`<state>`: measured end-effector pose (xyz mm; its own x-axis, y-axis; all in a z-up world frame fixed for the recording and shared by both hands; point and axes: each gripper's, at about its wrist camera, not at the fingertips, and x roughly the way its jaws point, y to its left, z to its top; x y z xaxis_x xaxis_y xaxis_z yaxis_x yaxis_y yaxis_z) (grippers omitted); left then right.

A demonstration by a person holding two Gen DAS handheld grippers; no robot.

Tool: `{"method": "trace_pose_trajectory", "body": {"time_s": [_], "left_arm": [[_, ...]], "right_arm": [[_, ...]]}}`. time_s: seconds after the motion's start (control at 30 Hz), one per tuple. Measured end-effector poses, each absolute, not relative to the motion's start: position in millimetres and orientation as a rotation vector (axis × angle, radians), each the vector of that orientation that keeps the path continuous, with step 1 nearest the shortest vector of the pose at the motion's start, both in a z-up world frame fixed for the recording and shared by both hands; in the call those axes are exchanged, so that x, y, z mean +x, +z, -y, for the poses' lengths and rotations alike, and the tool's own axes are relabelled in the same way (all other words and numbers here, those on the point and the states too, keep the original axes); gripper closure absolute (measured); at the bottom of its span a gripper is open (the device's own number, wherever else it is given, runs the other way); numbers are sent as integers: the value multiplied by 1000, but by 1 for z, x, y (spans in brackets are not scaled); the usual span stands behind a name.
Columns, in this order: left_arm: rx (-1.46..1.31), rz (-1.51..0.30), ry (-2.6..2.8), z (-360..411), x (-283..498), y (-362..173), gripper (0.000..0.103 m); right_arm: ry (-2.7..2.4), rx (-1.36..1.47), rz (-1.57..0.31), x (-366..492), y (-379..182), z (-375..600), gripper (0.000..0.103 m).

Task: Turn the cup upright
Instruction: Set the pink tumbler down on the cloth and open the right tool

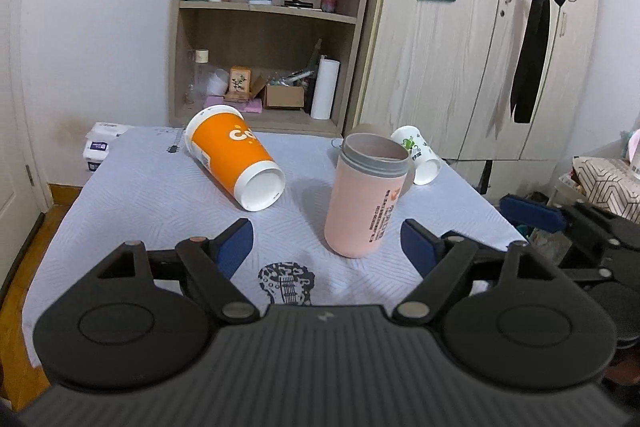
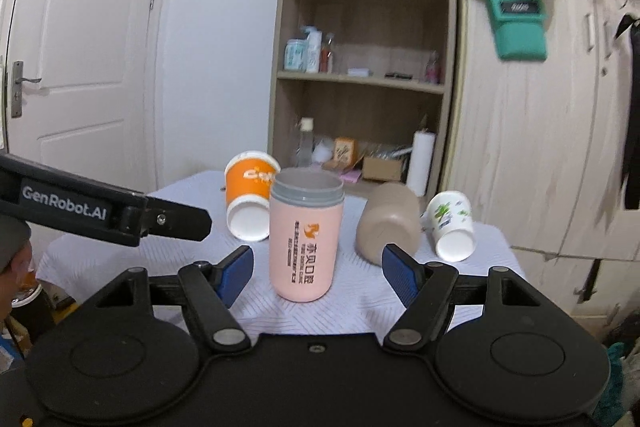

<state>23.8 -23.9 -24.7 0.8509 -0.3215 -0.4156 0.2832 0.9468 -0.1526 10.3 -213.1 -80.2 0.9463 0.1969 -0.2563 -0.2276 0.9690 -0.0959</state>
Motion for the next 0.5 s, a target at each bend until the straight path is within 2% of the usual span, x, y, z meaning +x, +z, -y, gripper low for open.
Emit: {"method": "trace_pose_trajectory", "body": {"time_s": [0.5], "left_arm": [[-87, -407, -259, 10, 13, -16, 17]], "right_arm": [[89, -81, -228, -3, -66, 220, 23]]}}
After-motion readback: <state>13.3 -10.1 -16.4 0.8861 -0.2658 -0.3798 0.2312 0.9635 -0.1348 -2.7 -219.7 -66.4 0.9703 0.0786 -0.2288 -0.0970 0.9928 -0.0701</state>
